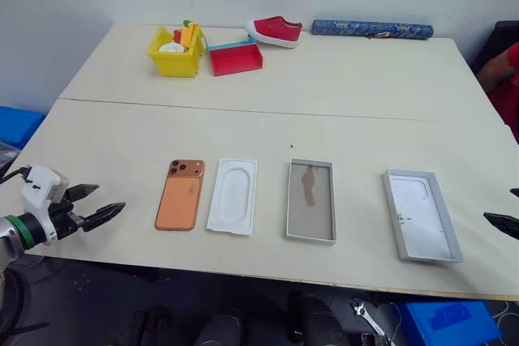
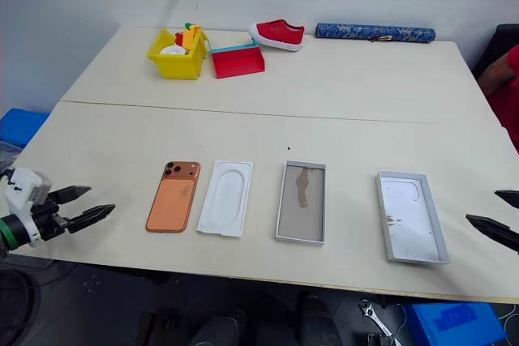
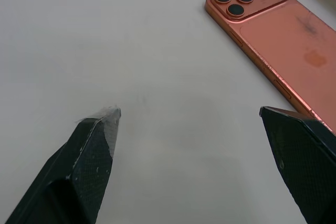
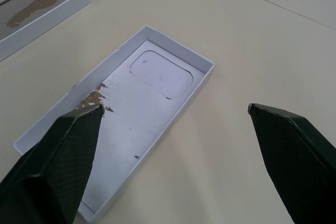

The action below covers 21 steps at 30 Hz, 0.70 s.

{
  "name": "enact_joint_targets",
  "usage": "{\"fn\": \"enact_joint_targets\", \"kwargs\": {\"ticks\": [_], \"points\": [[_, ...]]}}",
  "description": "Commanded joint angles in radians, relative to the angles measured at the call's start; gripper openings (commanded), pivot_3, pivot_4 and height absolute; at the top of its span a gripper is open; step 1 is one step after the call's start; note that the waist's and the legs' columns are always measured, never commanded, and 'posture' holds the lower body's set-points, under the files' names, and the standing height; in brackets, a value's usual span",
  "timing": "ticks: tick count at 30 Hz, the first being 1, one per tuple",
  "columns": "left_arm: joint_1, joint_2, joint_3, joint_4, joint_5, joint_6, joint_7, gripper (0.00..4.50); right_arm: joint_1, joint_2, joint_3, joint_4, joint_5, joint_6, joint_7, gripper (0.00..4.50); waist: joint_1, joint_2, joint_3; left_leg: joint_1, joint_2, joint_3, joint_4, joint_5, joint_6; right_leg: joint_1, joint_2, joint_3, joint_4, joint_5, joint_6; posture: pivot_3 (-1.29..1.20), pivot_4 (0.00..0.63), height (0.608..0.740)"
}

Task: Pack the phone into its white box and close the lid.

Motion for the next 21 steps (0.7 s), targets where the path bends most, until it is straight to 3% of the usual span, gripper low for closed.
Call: {"fn": "enact_joint_targets", "kwargs": {"ticks": [1, 21], "points": [[-0.001, 0.018, 0.015, -0.003, 0.002, -0.017, -0.011, 4.46, 0.009, 0.013, -0.037, -0.030, 0.009, 0.009, -0.011, 4.50, 0.000, 0.000, 0.000, 0.000, 0.000, 0.000, 0.000, 0.000, 0.000, 0.000, 0.000, 0.000, 0.000, 0.000, 0.000, 0.00, 0.150, 0.740], [-0.028, 0.004, -0.037, 0.002, 0.028, -0.010, 0.027, 4.46, 0.043, 0.075, -0.082, -0.107, -0.007, 0.017, -0.106, 4.50, 0.001, 0.000, 0.000, 0.000, 0.000, 0.000, 0.000, 0.000, 0.000, 0.000, 0.000, 0.000, 0.000, 0.000, 0.000, 0.00, 0.150, 0.740]]}}
